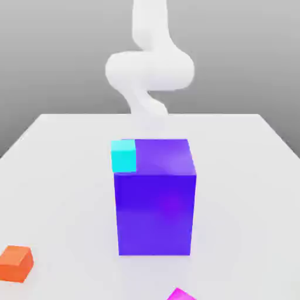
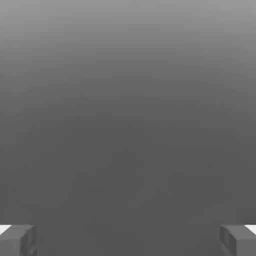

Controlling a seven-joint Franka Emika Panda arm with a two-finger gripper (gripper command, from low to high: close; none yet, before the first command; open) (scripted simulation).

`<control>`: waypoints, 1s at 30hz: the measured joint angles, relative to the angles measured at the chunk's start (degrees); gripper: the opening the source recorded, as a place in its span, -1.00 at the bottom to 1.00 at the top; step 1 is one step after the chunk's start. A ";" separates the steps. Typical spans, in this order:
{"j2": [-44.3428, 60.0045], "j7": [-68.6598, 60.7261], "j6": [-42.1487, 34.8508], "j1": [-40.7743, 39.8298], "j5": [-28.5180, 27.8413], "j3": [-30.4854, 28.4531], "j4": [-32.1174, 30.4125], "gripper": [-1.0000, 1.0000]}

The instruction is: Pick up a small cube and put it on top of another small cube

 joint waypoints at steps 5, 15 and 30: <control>10.71 -8.71 3.01 4.14 1.87 -3.02 0.28 0.00; 31.56 -26.44 8.76 9.30 6.73 -6.21 0.84 0.00; 61.82 -45.83 18.53 10.19 4.65 -4.51 1.61 0.00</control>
